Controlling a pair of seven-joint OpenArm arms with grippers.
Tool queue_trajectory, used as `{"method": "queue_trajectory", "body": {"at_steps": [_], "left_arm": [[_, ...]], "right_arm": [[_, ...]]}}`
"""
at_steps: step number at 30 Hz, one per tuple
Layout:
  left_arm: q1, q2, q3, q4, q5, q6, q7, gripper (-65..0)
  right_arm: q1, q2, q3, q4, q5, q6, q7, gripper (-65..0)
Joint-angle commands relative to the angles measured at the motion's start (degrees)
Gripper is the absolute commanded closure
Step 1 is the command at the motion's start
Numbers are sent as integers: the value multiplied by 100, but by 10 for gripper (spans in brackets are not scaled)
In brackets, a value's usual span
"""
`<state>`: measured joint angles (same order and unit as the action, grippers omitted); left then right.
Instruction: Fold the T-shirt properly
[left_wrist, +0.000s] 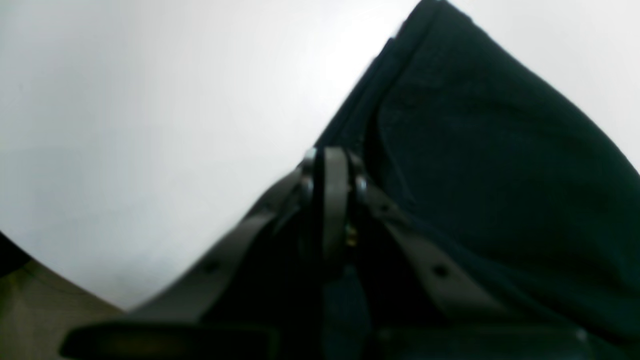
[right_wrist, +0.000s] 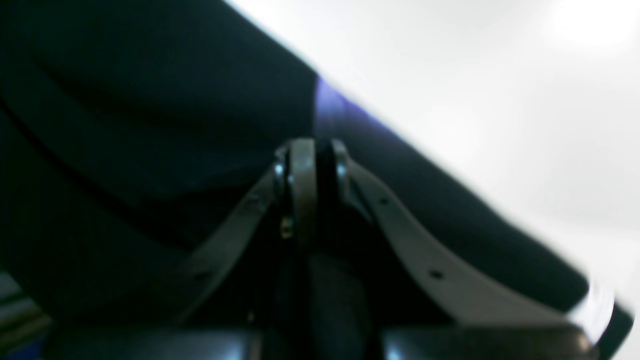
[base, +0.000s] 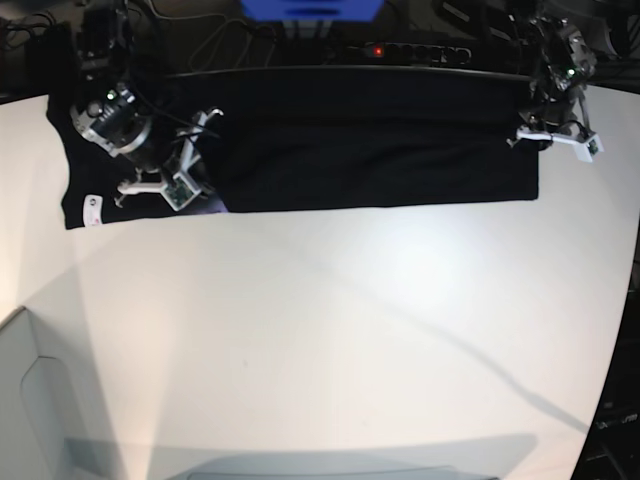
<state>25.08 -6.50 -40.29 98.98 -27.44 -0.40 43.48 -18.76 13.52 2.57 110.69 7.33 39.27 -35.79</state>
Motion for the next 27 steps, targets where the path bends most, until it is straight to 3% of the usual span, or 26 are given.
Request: {"method": "queue_trajectory", "body": {"at_steps": [1, 10, 13, 16, 20, 27], "left_arm": [[28, -57, -37, 93, 6, 1, -98, 0], [46, -57, -37, 102, -21, 1, -98, 0], [46, -57, -37, 102, -21, 1, -98, 0], [46, -57, -37, 93, -21, 1, -98, 0], [55, -57, -37, 111, -21, 1, -98, 0], [55, -49, -37, 102, -29, 1, -98, 0]], "right_arm": [[17, 59, -24, 47, 62, 73, 111, 0], [158, 68, -296, 29, 62, 73, 111, 0], [114, 77, -270, 29, 62, 73, 111, -81], [114, 112, -217, 65, 62, 73, 111, -209], [52, -46, 398, 364, 71, 73, 111, -296], [-352, -293, 1655, 566, 80, 73, 111, -296]]}}
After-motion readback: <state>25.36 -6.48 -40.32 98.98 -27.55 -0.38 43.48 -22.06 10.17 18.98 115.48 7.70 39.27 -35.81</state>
